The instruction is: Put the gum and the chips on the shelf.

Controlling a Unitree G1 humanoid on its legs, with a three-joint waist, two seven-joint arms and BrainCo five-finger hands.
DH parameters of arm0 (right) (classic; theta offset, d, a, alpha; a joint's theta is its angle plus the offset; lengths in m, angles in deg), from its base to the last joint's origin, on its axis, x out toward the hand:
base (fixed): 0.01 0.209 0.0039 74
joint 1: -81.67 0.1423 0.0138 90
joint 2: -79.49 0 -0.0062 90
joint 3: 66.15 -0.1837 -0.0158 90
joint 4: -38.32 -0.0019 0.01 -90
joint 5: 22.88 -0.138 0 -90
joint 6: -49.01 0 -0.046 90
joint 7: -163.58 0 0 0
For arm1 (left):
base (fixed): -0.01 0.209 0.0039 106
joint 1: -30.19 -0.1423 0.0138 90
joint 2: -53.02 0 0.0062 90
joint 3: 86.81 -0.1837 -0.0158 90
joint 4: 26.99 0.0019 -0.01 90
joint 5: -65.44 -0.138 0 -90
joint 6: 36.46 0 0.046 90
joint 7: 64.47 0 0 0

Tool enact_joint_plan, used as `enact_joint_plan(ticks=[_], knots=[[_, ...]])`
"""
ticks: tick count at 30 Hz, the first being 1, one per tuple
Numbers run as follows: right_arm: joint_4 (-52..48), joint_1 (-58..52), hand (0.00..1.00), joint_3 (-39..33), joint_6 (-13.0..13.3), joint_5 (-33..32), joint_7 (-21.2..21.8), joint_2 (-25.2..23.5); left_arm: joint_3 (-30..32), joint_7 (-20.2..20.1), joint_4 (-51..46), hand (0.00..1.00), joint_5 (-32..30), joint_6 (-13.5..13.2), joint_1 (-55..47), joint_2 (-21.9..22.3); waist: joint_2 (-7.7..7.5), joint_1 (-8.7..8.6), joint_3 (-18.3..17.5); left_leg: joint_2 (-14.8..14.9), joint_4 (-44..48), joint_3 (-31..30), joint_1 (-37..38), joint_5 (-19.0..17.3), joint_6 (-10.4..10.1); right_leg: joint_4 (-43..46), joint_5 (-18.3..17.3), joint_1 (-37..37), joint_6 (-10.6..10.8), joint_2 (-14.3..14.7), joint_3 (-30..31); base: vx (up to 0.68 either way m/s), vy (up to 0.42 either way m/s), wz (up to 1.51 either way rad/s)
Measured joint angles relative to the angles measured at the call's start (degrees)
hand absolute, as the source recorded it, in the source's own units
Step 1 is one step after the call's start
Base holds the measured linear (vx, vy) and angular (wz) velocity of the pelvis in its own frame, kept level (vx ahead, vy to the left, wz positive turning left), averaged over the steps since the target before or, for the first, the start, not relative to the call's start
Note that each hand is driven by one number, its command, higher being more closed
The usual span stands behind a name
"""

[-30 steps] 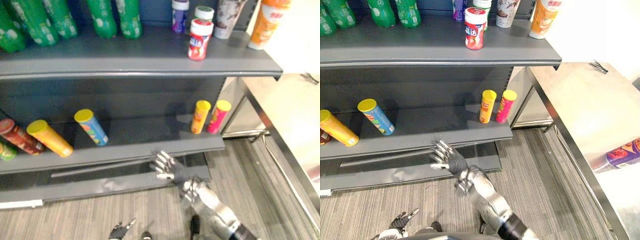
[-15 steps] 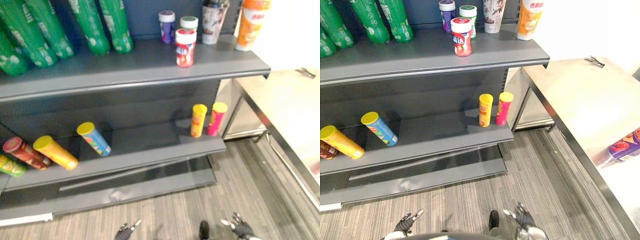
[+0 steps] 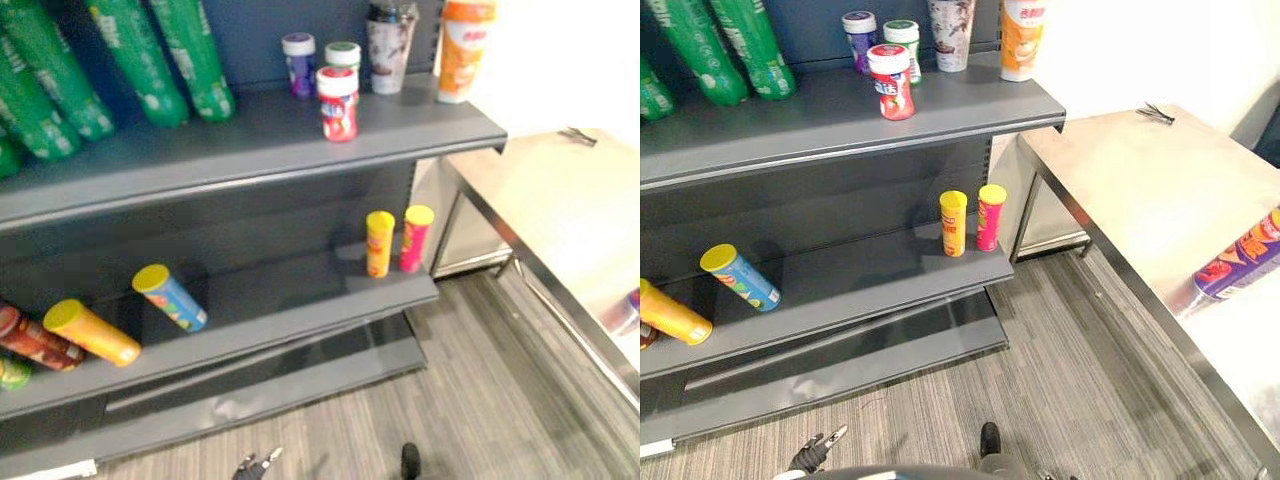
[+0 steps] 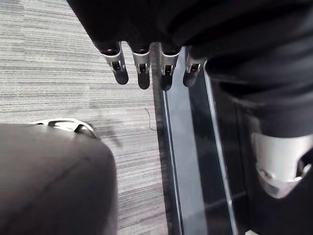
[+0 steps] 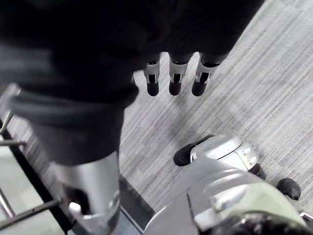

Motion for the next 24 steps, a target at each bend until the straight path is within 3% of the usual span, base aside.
enact_joint_plan(ticks=[3, 4, 6, 7, 8, 9, 11, 14, 17, 18, 24], knots=[[-2.16, -0.05, 0.00, -4.37, 0.78, -2.70, -0.49, -1.51, -0.52, -0.37, -0.03, 0.00, 0.97, -0.01, 0.59, 0.13, 0.47, -1.50, 1.45, 0.14, 3.19, 4.79, 0.10, -2.18, 0.82, 5.06, -0.41, -4.32, 0.70, 1.00, 5.96, -0.04, 0.095, -1.00], [-2.75, 0.60, 0.00, -5.33, 1.18, -3.29, -0.67, -1.70, -0.52, -0.38, -0.22, 0.00, 1.08, -0.08, 0.71, 0.23, 0.12, -1.46, 2.17, -0.15, 3.73, 9.23, 0.49, -3.39, 1.07, 5.16, 0.72, -6.29, 1.92, 1.86, 10.15, -0.04, 0.093, -1.58], [-4.50, 1.37, 0.00, -5.43, 0.96, -3.75, -1.41, -1.72, -0.54, -0.32, -0.71, 0.00, 1.16, -0.10, 0.77, 0.08, -0.04, -2.02, 3.43, 0.55, 4.77, 16.86, 0.66, -4.90, 2.44, 1.23, 1.04, -7.53, 1.56, 1.44, 11.99, -0.15, 0.111, -1.96], [-4.27, 2.90, 0.00, -5.29, 0.83, -4.95, -1.83, -1.43, -0.40, -0.36, -1.64, 0.00, 1.91, -0.35, 0.92, 0.77, 1.13, -2.06, 4.70, 1.62, 4.17, 22.08, 1.90, -5.10, 2.74, 1.64, -1.08, -9.17, -2.27, 0.24, 3.51, -0.18, 0.134, -2.12], [-4.16, 3.80, 0.00, -5.20, 0.71, -5.13, -2.14, -1.52, -0.23, -0.36, -2.05, 0.00, 2.14, -0.57, 0.90, 1.08, 1.20, -2.04, 5.59, 2.30, 4.15, 24.84, 2.63, -5.16, 2.75, 3.23, -1.49, -10.13, -3.32, -0.43, -2.23, -0.09, 0.113, -2.07], [-4.08, 4.57, 0.00, -4.40, 0.74, -5.46, -2.80, -1.98, 0.07, -0.37, -2.25, 0.00, 2.40, -0.62, 1.40, 1.05, 1.59, -2.76, 6.83, 3.44, 4.04, 28.44, 3.63, -5.06, 2.71, 8.62, -3.07, -10.97, -5.56, -2.44, -13.16, -0.01, 0.064, -1.43], [-4.02, 3.65, 0.00, -3.86, 0.73, -6.12, -3.47, -2.16, -0.26, -0.50, -2.53, 0.00, 4.41, -0.66, 1.71, 1.52, 1.75, -2.65, 7.22, 4.02, 3.39, 33.66, 5.47, -4.67, 2.15, 16.81, -4.89, -9.66, -7.46, -5.28, -21.01, 0.03, 0.005, -1.40], [-3.99, 3.14, 0.00, -3.12, 0.74, -7.21, -3.82, -2.54, -0.50, -0.58, -2.65, 0.00, 4.41, -0.64, 2.02, 1.85, 1.33, -2.78, 7.26, 4.05, 3.41, 37.52, 6.69, -4.25, 1.53, 16.29, -7.70, -6.56, -5.71, -6.40, -23.88, 0.07, -0.098, -1.03], [-3.95, 4.36, 0.00, -2.60, 0.74, -7.41, -3.99, -2.56, -0.41, -0.59, -2.94, 0.00, 4.94, -0.74, 2.58, 2.47, 2.43, -2.88, 7.69, 4.61, 3.05, 38.60, 7.54, -2.47, -0.22, 13.28, -7.61, -6.20, -4.16, -4.23, -23.71, 0.04, -0.133, -0.53], [-3.80, 5.54, 0.00, -1.95, 0.75, -7.68, -3.97, -2.57, -0.10, -0.57, -2.81, 0.00, 6.45, -0.75, 2.56, 2.58, 2.98, -2.78, 7.59, 4.98, 2.37, 38.62, 7.54, -1.55, -0.91, 11.88, -7.58, -6.01, -4.17, -2.97, -22.78, 0.02, -0.147, -0.41], [-3.33, 6.37, 0.00, -0.82, 1.11, -7.70, -3.79, -1.40, 0.68, -0.53, -2.42, 0.00, 6.56, -0.54, 2.92, 3.92, 2.66, -3.00, 7.74, 6.28, 1.64, 37.23, 8.50, 3.14, -2.06, 11.66, -8.96, -4.57, -5.67, -1.29, -22.87, -0.02, -0.083, -0.07]])
